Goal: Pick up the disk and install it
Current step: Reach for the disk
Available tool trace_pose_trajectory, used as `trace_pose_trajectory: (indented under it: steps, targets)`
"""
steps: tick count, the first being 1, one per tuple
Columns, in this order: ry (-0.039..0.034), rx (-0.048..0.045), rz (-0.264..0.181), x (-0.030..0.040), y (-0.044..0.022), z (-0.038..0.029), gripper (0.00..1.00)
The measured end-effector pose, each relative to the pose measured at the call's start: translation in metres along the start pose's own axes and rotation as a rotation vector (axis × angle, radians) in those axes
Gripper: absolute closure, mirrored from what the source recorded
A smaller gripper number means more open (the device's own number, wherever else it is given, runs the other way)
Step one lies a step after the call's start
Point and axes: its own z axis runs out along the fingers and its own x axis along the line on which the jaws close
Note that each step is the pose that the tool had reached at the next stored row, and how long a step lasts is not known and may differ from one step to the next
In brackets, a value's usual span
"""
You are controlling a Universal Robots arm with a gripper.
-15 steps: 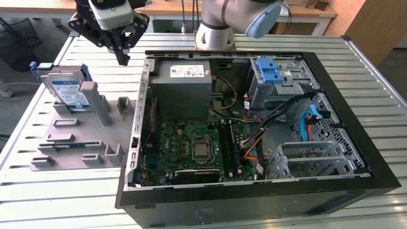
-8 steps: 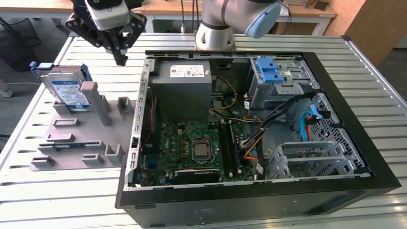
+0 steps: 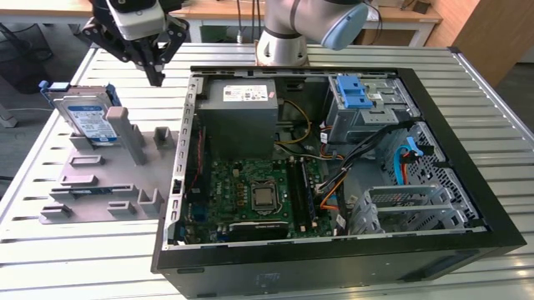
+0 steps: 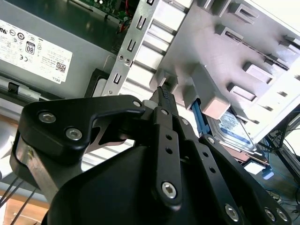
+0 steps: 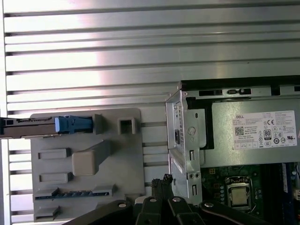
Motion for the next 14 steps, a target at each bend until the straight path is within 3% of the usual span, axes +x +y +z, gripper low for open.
trace_pose_trajectory:
  steps: [14]
  targets:
    - [0.0,0.0,0.0,0.0053,-0.0004,0.0002,0.89]
